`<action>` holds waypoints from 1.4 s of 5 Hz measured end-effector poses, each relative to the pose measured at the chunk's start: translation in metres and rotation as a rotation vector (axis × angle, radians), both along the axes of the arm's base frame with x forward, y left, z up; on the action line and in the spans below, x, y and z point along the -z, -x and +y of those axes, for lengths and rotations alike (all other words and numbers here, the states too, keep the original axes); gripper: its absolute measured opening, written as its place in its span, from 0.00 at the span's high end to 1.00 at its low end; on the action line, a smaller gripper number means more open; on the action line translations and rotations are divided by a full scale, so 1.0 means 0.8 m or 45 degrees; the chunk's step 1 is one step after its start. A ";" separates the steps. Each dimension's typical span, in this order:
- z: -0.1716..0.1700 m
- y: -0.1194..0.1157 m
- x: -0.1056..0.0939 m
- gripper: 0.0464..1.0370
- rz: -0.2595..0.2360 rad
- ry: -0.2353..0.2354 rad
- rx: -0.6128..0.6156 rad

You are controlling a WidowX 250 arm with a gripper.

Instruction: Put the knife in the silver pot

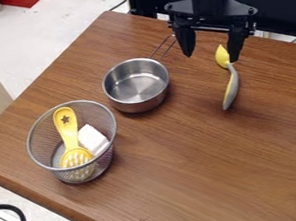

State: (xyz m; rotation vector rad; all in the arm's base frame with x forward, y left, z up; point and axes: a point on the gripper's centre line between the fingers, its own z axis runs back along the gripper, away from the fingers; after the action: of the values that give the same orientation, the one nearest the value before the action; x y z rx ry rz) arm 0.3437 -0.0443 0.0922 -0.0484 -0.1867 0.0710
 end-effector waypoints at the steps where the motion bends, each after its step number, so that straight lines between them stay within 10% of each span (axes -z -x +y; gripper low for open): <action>1: 0.000 0.004 0.015 0.04 0.051 -0.004 -0.010; 2: -0.005 -0.001 0.032 0.04 0.118 -0.011 -0.123; 7: -0.029 -0.027 0.087 0.04 0.031 0.082 -0.104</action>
State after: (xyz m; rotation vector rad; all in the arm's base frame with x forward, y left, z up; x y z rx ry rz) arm 0.3653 -0.0671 0.0224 -0.1037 -0.1618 0.1586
